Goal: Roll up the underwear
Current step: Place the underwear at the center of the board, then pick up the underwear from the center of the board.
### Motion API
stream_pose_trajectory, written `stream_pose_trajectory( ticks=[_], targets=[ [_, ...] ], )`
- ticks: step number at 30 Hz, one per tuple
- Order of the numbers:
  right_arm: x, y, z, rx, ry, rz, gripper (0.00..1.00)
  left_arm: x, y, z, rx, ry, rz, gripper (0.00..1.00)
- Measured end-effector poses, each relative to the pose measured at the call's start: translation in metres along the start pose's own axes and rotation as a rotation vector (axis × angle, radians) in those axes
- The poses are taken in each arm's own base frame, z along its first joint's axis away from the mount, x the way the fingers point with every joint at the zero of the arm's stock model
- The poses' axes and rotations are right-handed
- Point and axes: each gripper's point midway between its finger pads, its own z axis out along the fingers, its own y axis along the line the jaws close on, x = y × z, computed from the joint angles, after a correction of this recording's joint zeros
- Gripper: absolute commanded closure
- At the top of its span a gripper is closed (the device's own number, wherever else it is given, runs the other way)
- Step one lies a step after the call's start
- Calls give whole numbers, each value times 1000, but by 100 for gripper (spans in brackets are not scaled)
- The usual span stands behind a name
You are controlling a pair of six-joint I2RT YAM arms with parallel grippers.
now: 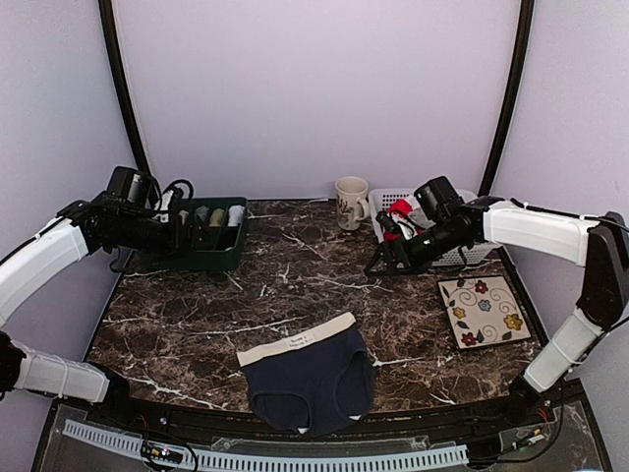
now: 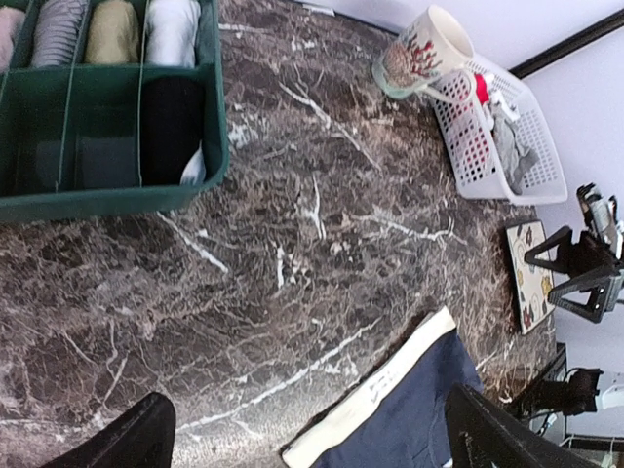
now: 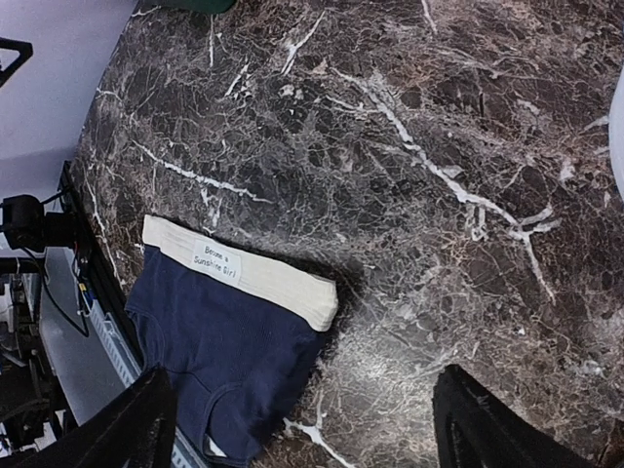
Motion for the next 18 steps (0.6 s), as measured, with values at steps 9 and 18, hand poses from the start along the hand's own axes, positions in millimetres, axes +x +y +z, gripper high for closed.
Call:
stream_pose_trajectory(
  ticks=[9,18],
  targets=[
    [18,25,18,-15,67,-46,35,78,-8,24,83,241,1,10],
    [60,13,72,45,242,9,44,181,11,39,14,484,-131,27]
  ],
)
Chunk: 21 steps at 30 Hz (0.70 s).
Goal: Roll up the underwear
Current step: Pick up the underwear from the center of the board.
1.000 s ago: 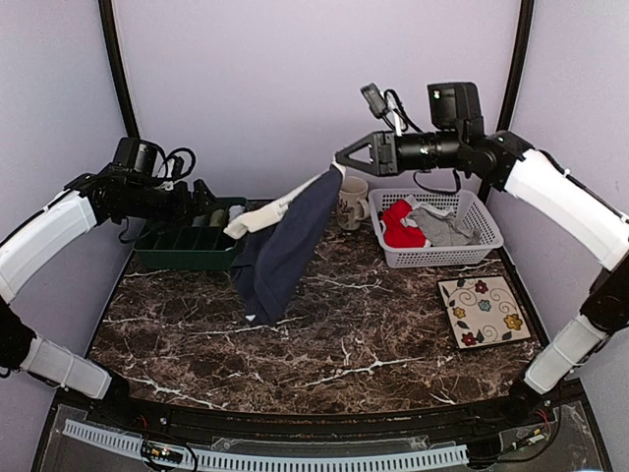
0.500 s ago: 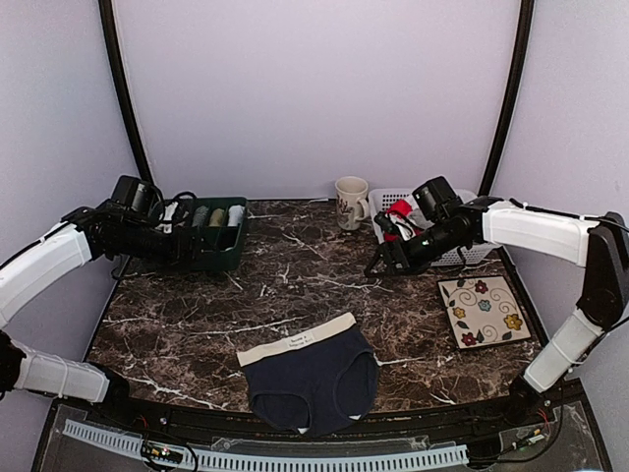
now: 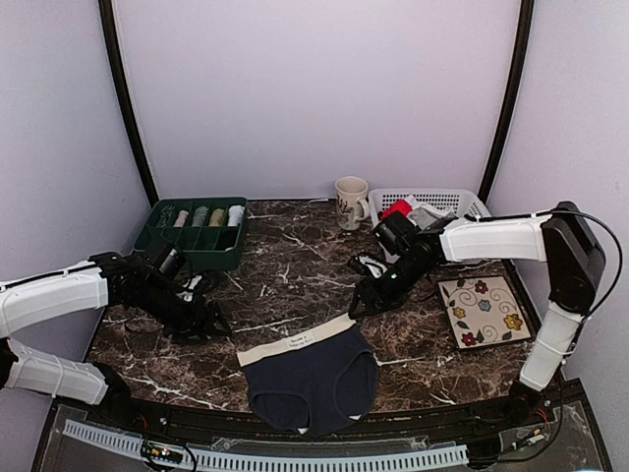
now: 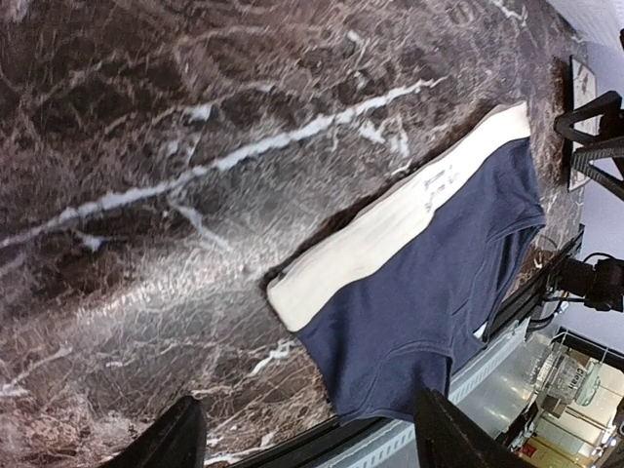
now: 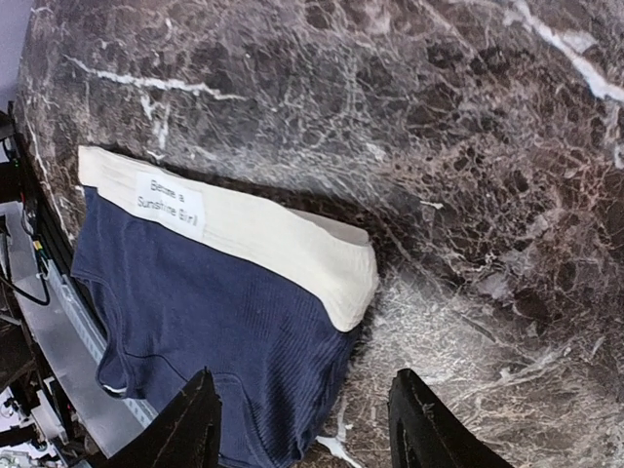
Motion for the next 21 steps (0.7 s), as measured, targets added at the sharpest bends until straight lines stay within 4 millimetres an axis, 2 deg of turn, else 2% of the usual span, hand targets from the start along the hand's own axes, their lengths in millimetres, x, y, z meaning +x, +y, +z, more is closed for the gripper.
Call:
stream_pose_trajectory(
  ticks=[5,8,11,15,16,18,21],
  targets=[
    [7,-11,19,34,54,37,46,24,10,18,-32,57,-58,29],
    [8,-12,28,47,76,44,50,29,9,24,-39,70,-79,30],
    [3,-12,35,60,82,44,55,26,10,27,-46,54,-107,31],
    [-5,-15,43,94,85,33,71,23,13,30,-63,40,-137,32],
    [-6,-16,45,103,87,29,78,23,14,30,-66,37,-141,32],
    [-6,-19,47,120,90,18,100,22,15,30,-71,32,-148,32],
    [-5,-25,47,154,106,8,100,21,17,31,-80,23,-156,32]
  ],
)
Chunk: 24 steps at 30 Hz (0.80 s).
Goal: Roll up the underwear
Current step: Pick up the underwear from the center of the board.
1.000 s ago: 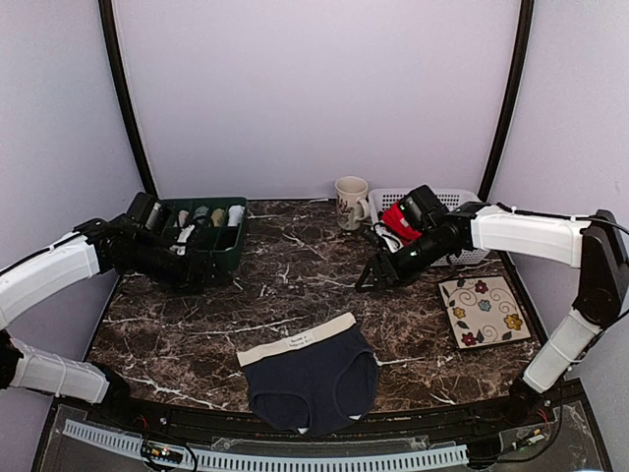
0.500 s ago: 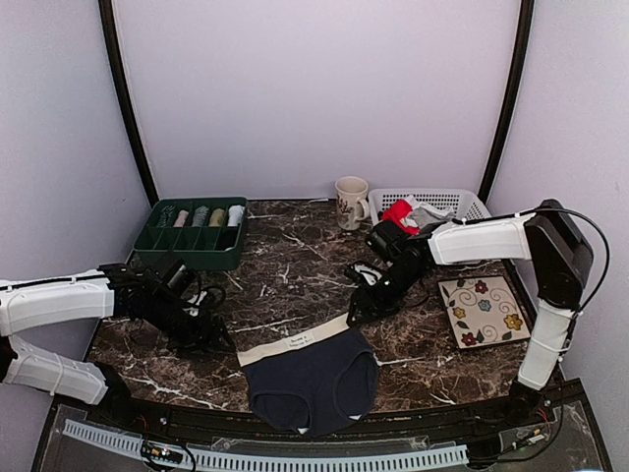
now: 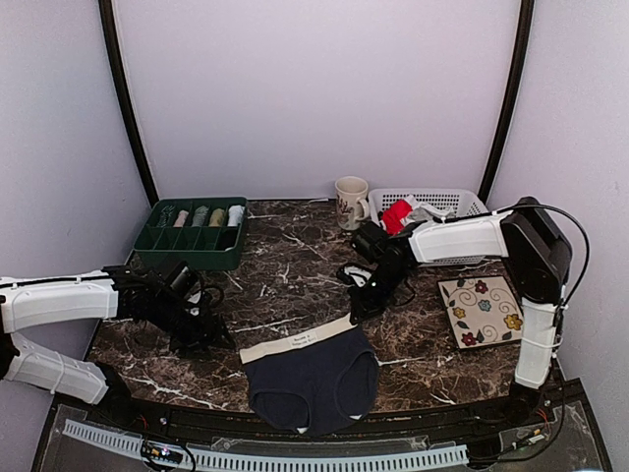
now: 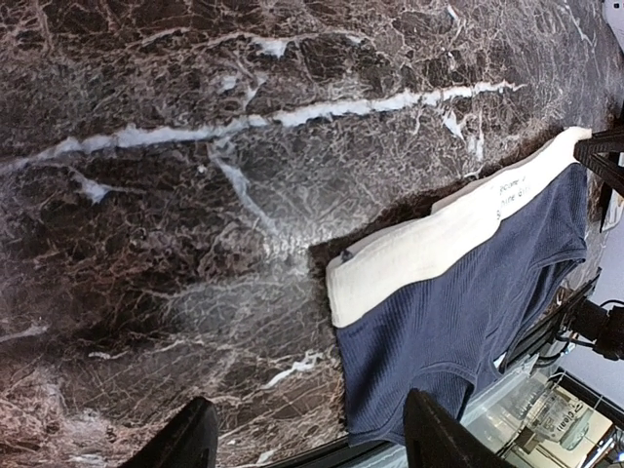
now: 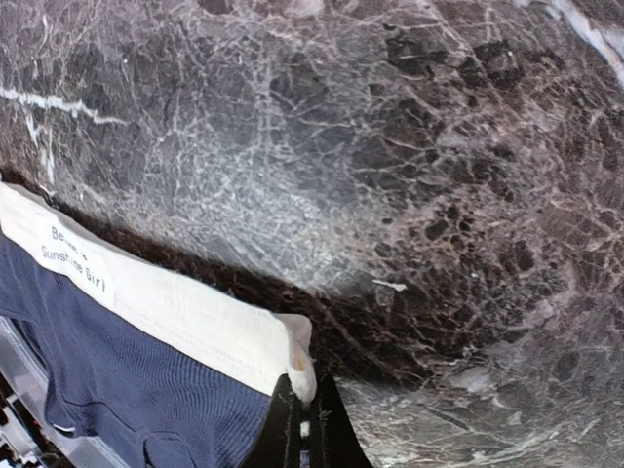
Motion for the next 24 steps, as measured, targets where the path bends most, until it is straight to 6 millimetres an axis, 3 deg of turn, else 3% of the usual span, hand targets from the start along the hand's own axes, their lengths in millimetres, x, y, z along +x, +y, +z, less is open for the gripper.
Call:
stream_pose_trajectory(
  ticks=[5,9,15,19,24],
  targets=[
    [6,-10,-20,-28,-57,-12,100,-2,0,0,4,-13,-8,34],
    [16,-36,-42,-97,-122,53,100,-2,0,5,31,-29,-7,37],
    [24,-45,-16,-127,-86,44,100,-16,-12,13,84,-67,19,49],
    [25,-45,-15,-126,-85,18,100,-24,-16,30,82,-61,31,59],
    [25,-46,-15,-118,-88,0,100,-30,-20,49,71,-53,51,62]
  ],
)
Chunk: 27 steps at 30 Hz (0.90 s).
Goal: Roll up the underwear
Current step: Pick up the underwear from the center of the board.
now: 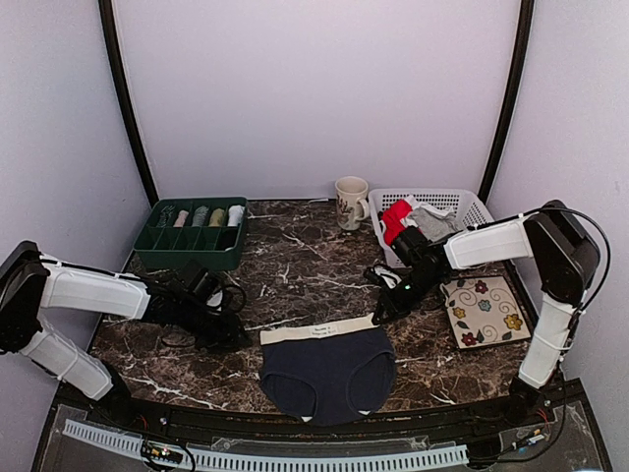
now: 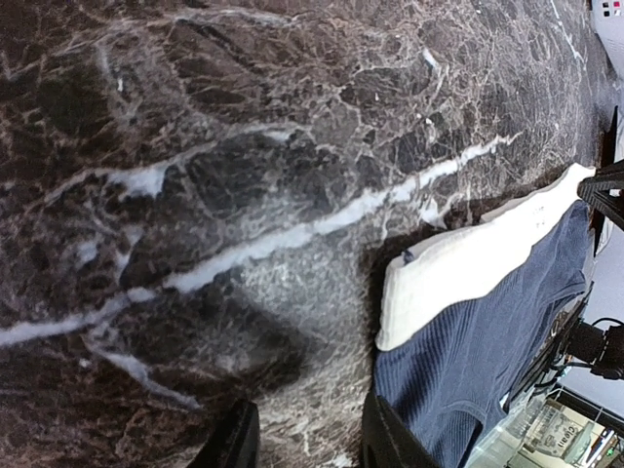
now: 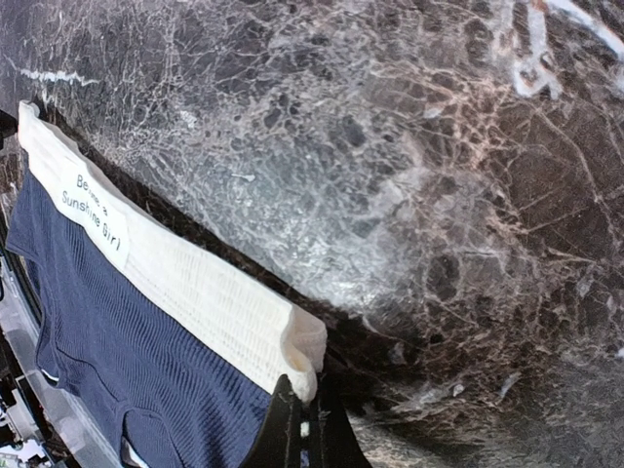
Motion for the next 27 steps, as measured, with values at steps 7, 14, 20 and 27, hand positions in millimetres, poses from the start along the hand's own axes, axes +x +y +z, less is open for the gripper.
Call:
stream_pose_trajectory(
  ticks=[7,14,20,27],
  targets=[
    [0,0,0,1,1,-11,100,-12,-11,12,52,-32,35,65],
    [0,0,0,1,1,-14,100,-22,-26,24,122,-55,69,72],
    [0,0,-2,5,0,-15,100,-28,-29,31,122,-65,80,100],
    [-22,23,-41,-20,-135,-66,100,-51,-48,-18,65,-200,164,100]
  ],
)
